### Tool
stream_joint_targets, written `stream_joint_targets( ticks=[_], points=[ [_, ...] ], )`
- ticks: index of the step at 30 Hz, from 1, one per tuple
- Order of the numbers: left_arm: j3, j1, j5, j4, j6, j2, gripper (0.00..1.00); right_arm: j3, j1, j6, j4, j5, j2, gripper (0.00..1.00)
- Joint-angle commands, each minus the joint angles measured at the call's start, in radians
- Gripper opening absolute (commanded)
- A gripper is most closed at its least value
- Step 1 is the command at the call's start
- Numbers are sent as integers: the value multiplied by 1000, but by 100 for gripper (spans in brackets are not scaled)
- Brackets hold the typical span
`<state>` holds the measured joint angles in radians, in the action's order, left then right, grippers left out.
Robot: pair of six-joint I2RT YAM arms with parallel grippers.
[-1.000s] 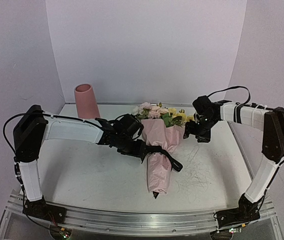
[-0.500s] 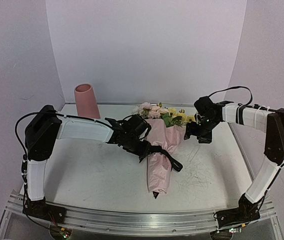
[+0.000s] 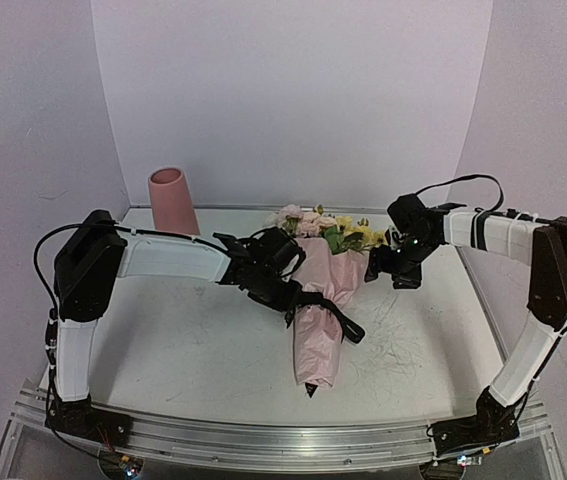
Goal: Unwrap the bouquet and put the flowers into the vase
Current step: Adjust the fake flower at the center of the board, then untie the ribbon from the wrapping paper.
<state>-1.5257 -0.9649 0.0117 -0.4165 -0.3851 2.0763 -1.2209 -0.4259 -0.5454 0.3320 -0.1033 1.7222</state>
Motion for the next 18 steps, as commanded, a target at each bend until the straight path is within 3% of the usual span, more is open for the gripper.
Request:
stream_joint_targets(
  ticks=[1, 10, 18],
  points=[
    [-24, 2, -7, -30, 4, -82, 0, 35, -3, 17, 36, -20, -47, 80],
    [-61, 3, 16, -83, 17, -94, 0, 85, -4, 15, -6, -68, -58, 79],
    [-148, 6, 12, -122, 18, -88, 0, 267, -8, 73, -125, -196, -163, 74]
  ],
)
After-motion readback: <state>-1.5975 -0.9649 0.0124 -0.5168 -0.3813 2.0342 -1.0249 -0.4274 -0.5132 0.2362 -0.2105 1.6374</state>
